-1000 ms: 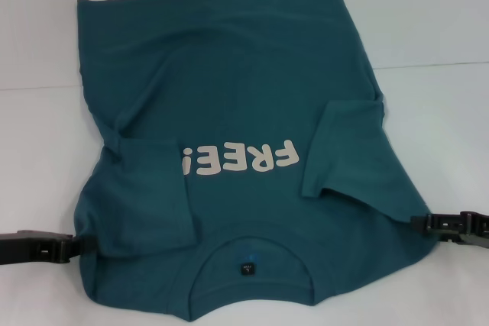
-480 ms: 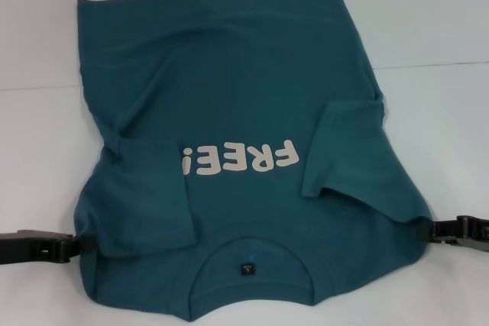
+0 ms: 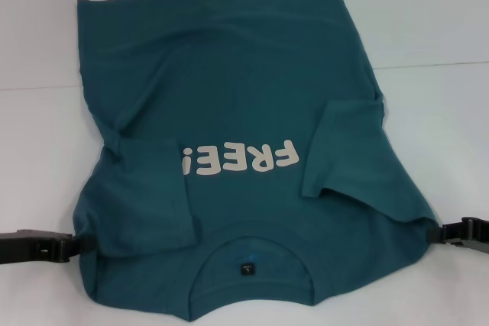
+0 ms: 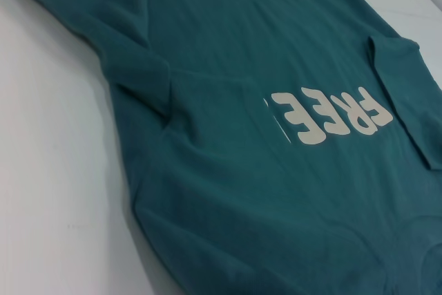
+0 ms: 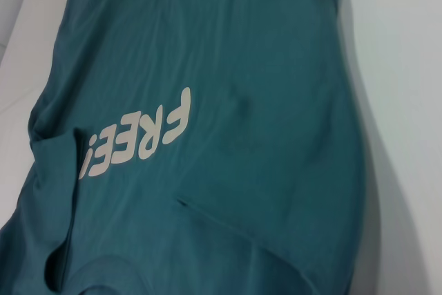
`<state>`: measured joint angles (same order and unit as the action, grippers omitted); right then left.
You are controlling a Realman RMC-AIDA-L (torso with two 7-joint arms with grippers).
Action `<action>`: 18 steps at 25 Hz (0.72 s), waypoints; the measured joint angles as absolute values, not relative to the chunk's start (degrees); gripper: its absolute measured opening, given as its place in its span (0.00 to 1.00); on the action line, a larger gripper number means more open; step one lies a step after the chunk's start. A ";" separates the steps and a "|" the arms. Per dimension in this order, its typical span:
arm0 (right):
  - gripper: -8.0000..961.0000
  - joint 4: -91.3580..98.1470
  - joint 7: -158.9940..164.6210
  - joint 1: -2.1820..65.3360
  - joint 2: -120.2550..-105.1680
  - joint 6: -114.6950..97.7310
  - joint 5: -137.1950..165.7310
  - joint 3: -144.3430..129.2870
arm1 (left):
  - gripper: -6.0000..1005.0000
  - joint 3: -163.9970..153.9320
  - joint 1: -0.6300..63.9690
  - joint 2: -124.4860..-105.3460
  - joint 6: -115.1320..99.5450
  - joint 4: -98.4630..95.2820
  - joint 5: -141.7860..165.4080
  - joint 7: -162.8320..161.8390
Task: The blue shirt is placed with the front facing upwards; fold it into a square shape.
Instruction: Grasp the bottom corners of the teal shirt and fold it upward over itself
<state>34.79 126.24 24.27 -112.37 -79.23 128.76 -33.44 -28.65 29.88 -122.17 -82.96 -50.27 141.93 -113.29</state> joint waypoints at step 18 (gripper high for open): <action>0.03 35.19 116.93 19.16 -113.28 -86.12 127.25 -27.41 | 0.01 -22.61 27.93 -121.58 -87.32 -50.27 141.98 -116.92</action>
